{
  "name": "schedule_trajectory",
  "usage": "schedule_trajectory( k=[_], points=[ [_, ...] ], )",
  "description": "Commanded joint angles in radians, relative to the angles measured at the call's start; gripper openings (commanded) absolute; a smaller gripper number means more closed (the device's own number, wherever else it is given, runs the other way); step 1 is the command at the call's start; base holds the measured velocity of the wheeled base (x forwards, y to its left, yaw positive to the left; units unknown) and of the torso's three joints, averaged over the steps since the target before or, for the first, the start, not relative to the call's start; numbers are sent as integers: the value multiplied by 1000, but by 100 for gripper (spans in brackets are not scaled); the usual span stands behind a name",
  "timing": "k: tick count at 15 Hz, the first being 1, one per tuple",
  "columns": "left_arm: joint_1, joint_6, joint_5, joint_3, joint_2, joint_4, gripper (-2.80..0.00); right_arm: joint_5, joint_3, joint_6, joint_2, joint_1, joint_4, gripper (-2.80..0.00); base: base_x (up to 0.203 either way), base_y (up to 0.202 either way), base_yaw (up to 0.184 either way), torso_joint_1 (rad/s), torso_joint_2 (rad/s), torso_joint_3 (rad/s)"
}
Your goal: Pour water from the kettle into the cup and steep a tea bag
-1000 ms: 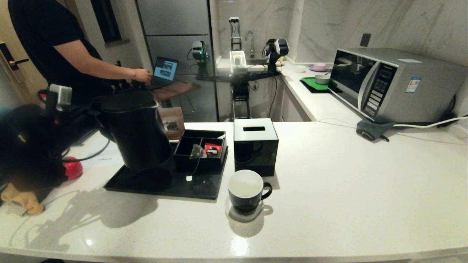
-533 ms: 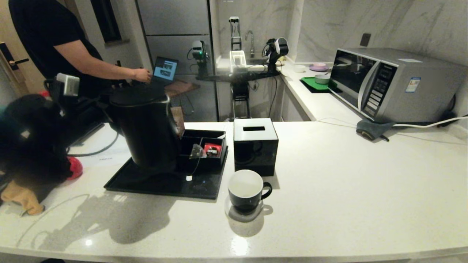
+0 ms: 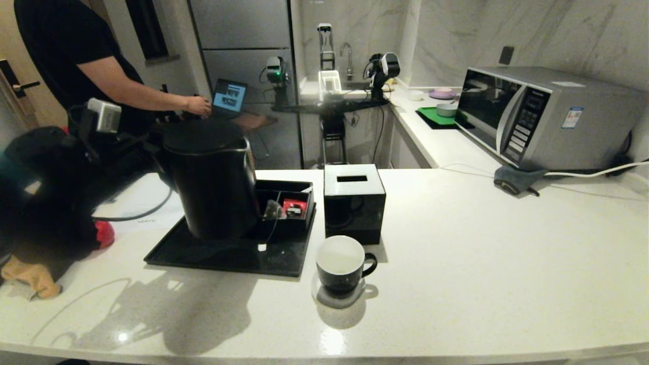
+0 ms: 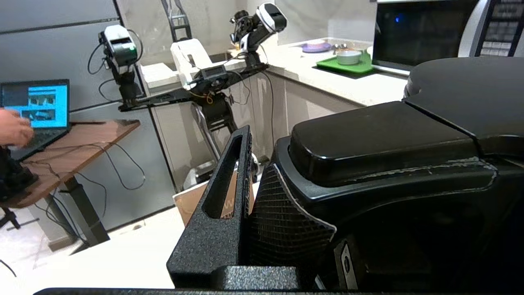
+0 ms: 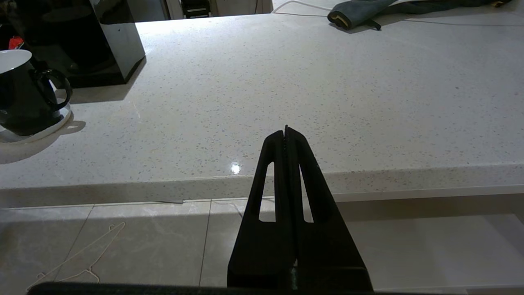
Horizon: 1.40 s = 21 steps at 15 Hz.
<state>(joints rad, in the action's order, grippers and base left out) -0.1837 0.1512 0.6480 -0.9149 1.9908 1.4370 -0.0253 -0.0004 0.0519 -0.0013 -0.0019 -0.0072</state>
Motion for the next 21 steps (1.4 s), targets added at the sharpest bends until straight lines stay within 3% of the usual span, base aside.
schedule_trajectory(
  k=[1, 3, 8, 10, 21],
  points=[
    [22, -10, 2, 4, -19, -8, -280, 1, -1, 0, 1, 0, 0, -280, 0, 0, 0, 0, 0, 0],
    [39, -60, -2, 10, -28, -39, -280, 0, -1, 0, 1, -1, 0, -280, 0, 0, 0, 0, 0, 0],
    [93, -99, -5, 32, -30, -46, -280, 1, 0, 0, 1, 0, 0, -280, 0, 0, 0, 0, 0, 0],
    [114, -113, -35, 33, -27, -47, -280, 1, 0, 0, 1, 0, 0, -280, 0, 0, 0, 0, 0, 0],
    [141, -190, -39, 67, -27, -72, -280, 0, -1, 0, 1, 0, 0, -280, 0, 0, 0, 0, 0, 0]
  ],
)
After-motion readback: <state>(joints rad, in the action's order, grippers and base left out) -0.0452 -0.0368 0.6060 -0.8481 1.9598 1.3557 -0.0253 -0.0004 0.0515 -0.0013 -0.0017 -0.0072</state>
